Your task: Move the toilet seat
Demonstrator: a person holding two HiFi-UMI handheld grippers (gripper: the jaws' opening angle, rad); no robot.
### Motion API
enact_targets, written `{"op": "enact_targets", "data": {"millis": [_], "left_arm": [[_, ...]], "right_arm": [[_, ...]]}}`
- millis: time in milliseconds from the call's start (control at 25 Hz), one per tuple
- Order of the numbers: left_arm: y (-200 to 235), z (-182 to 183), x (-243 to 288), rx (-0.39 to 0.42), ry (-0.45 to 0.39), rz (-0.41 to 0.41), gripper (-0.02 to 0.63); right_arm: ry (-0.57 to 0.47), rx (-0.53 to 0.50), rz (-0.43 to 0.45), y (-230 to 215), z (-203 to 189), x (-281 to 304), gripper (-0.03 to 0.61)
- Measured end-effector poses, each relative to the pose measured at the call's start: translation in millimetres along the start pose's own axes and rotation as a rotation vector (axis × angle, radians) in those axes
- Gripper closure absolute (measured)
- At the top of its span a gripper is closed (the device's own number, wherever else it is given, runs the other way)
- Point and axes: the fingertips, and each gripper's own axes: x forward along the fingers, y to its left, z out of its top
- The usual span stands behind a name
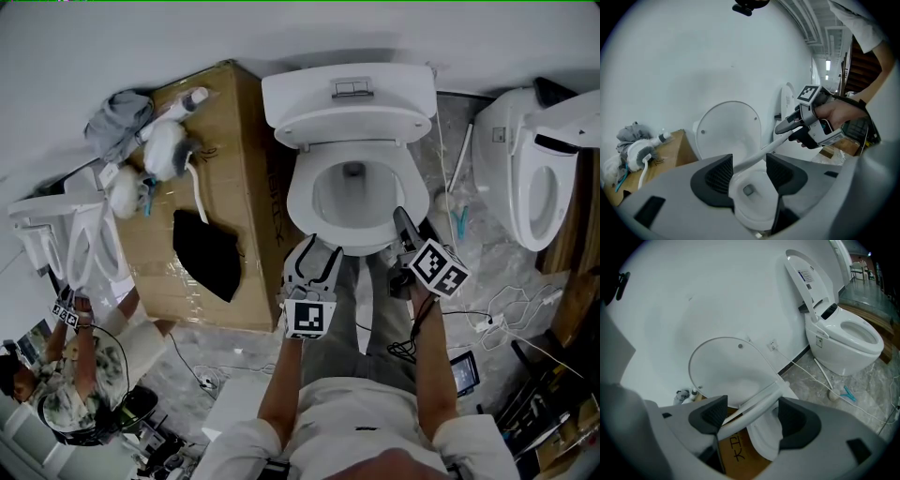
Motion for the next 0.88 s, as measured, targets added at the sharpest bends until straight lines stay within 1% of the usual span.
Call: {"op": "enact_targets", "data": {"millis": [200, 360, 440, 560, 640, 880], "left_arm": [[2.2, 10.3, 4.8, 0.013, -0.014, -0.006, 0.371], [5.7, 15.8, 7.5, 0.001, -0.017, -0.002, 0.371], [8.4, 19.6, 9.5, -0.004, -0.027, -0.001, 0.371], [15.0, 32.7, 12.7, 0.001, -0.070, 0.003, 0.373], [18.6, 36.4, 14.3, 0.002, -0.068, 0.002, 0.376], [25.7, 48.2, 20.0, -0.003, -0.078, 0.003, 0.380]], "right_arm": [[-0.018, 0.044, -0.002, 2.1, 3.9, -1.5, 0.235], [-0.039, 0.065, -0.017, 4.8, 10.3, -4.0, 0.235], [-0.052, 0.057, -0.012, 8.3, 15.4, -7.2, 0.235], [-0.073, -0.035, 0.004, 16.7, 26.7, -14.1, 0.235], [-0.076, -0.097, 0.014, 23.1, 32.8, -16.9, 0.235], [-0.090, -0.222, 0.040, 37.9, 46.1, -24.1, 0.235]]}}
